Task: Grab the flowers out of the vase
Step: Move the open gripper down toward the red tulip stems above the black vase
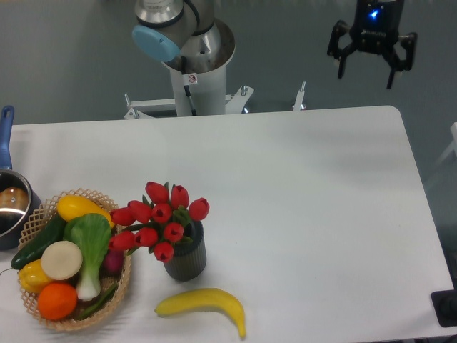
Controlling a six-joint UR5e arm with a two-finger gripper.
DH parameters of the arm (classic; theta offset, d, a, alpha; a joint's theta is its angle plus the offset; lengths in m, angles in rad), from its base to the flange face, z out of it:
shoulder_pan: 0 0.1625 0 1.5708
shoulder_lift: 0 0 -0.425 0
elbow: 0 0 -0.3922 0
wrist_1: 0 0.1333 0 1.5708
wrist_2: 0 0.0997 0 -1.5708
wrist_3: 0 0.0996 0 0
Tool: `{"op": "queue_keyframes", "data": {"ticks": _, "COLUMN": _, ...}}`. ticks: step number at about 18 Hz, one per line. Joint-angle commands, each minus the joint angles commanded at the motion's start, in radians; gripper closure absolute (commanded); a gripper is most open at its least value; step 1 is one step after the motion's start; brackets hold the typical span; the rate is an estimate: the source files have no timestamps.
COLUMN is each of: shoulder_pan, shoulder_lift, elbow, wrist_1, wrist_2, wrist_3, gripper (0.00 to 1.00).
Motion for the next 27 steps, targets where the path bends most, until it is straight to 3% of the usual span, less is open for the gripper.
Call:
{"op": "queue_keyframes", "data": {"ticks": 3, "shoulder_pan": -0.008, "shoulder_lift": -0.002, "elbow": -0.005, "wrist_1": 0.000, "wrist_2": -0.067, "wrist_3": -0.011, "gripper": 0.00}}
{"op": "queue_keyframes", "data": {"ticks": 9, "shoulder_pan": -0.046, "shoulder_lift": -0.003, "elbow": -0.070, "wrist_1": 0.009, "wrist_2": -0.350, "wrist_3": -0.005, "gripper": 0.00}}
{"op": "queue_keyframes", "data": {"ticks": 16, "shoulder_pan": -0.155, "shoulder_lift": -0.054, "elbow": -0.120, "wrist_1": 0.123, "wrist_2": -0.482, "wrist_3": 0.000, "gripper": 0.00}}
{"op": "queue_keyframes", "data": {"ticks": 23, "shoulder_pan": -0.274, "shoulder_lift": -0.135, "elbow": -0.120, "wrist_1": 0.185, "wrist_2": -0.506, "wrist_3": 0.000, "gripper": 0.00}}
{"op": "queue_keyframes", "data": {"ticks": 27, "shoulder_pan": -0.310, "shoulder_lift": -0.135, "elbow": -0.123, "wrist_1": 0.193, "wrist_2": -0.506, "wrist_3": 0.023, "gripper": 0.00}}
